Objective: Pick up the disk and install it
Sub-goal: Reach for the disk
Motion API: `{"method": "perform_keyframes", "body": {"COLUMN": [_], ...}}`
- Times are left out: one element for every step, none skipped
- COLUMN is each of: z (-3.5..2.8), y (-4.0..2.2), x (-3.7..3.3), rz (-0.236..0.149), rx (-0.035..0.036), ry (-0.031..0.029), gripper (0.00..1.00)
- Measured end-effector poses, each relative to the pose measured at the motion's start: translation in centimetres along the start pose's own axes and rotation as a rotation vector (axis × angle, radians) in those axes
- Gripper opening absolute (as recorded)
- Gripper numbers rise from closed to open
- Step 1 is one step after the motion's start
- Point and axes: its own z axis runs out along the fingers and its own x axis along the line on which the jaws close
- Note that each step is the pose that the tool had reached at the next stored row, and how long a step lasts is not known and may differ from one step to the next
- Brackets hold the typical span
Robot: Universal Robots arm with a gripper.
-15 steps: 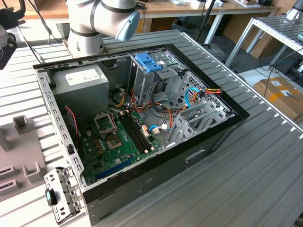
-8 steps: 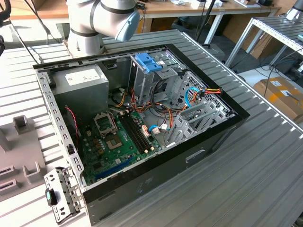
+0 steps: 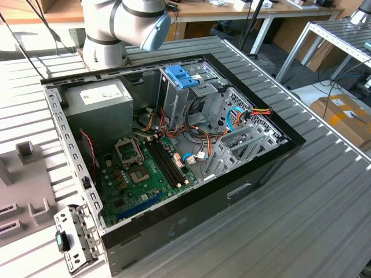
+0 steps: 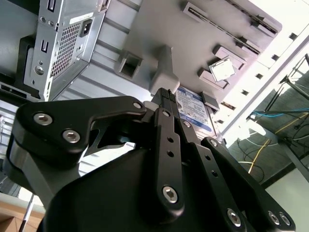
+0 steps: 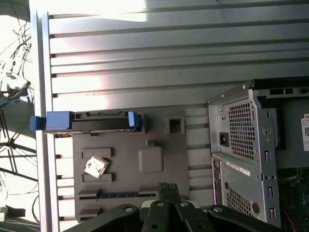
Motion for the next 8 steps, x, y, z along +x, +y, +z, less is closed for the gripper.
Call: {"method": "perform_keyframes", "body": {"z": [0.00, 0.00, 0.00, -0.01, -0.01, -0.01, -0.01, -0.01], "y": [0.00, -0.01, -0.02, -0.02, -0.03, -0.03, -0.03, -0.04], "x": [0.05, 0.10, 0.23, 0.30, 0.35, 0.41, 0.46, 0.56], "rz": [0.000, 0.000, 0.000, 0.000, 0.000, 0.000, 0.000, 0.000], "rx": [0.0000, 0.0000, 0.0000, 0.0000, 0.0000, 0.0000, 0.0000, 0.0000], "ry": [0.0000, 0.0000, 0.0000, 0.0001, 0.0001, 0.0000, 0.0001, 0.0000], "gripper": [0.11, 0.11, 0.11, 0.11, 0.11, 0.11, 0.11, 0.11]}}
